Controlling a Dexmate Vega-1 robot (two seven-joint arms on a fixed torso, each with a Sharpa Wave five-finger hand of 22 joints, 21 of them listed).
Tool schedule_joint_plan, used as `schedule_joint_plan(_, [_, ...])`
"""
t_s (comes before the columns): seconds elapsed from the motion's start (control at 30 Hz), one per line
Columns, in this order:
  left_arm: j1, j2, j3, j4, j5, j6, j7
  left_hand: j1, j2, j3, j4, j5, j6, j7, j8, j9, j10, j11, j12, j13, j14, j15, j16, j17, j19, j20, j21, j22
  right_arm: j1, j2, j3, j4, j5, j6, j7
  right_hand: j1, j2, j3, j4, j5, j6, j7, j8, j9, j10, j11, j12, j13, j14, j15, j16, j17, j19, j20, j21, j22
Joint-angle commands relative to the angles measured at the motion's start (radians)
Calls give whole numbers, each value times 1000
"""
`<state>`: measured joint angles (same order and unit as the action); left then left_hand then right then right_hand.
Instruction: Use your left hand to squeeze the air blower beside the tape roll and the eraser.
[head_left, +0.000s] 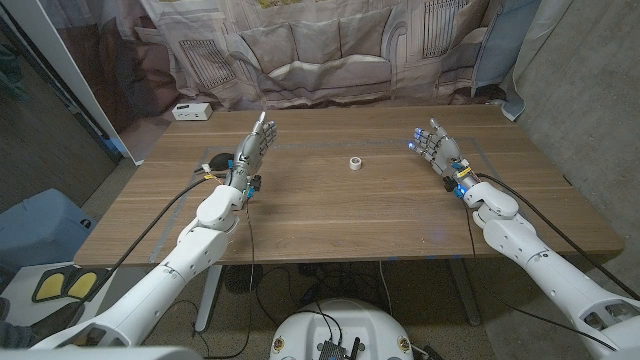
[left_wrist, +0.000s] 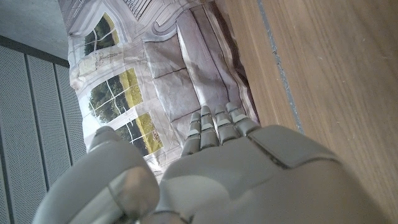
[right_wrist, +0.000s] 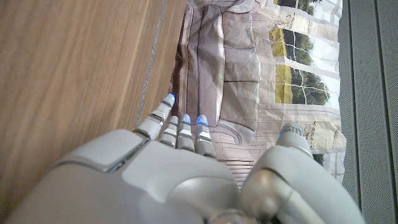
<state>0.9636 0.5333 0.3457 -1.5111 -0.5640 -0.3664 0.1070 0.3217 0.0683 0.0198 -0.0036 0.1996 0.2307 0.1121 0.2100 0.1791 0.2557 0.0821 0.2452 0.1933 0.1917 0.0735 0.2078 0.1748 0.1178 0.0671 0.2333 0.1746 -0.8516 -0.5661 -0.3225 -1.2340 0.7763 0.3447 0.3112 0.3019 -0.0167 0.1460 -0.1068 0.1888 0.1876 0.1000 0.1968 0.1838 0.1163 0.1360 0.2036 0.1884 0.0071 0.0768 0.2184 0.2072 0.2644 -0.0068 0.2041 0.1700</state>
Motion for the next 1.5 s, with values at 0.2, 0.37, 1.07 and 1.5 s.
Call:
schedule_joint_plan(0.2, [81, 43, -59, -114, 153, -47, 137, 25, -4, 3, -16, 0, 38, 6, 7, 2, 35, 8, 9, 4, 51, 3, 12, 3, 64, 18, 15, 3, -28, 1, 10, -49, 12, -8, -25, 1, 14, 7, 0, -1, 5, 1, 0, 2, 4, 6, 6, 5, 8, 3, 1, 4, 5, 6, -3, 2])
schedule_joint_plan(0.37, [104, 61, -78, -148, 231, -25, 205, 28, -5, 3, -19, 0, 45, 5, 7, 2, 44, 9, 10, 4, 56, 2, 11, 3, 73, 19, 15, 2, -30, 2, 9, -48, 4, 5, -27, 1, 14, 6, 0, -1, 5, 1, 0, 2, 4, 5, 5, 5, 9, 4, 1, 4, 5, 7, -3, 2])
schedule_joint_plan(1.07, [119, 72, -132, -119, 333, -29, 287, 43, -5, 7, -31, 1, 77, 7, 9, 3, 73, 7, 14, 5, 87, 3, 9, 3, 98, 20, 12, 2, -57, -16, 13, -120, -28, 3, -103, 0, 13, 3, -4, -2, 23, -4, 4, 2, 37, 0, 14, 5, 43, -3, 10, 3, 28, 4, 2, 2])
schedule_joint_plan(1.5, [136, 100, -160, -149, 430, 35, 363, 50, -4, 9, -36, 1, 89, 9, 8, 3, 83, 8, 14, 5, 102, 0, 8, 3, 114, 21, 12, 2, -51, -4, 1, -119, -30, -6, -111, 0, 13, 3, -5, -2, 18, 0, 1, 2, 33, 1, 10, 4, 42, 7, 7, 3, 27, 6, 0, 2])
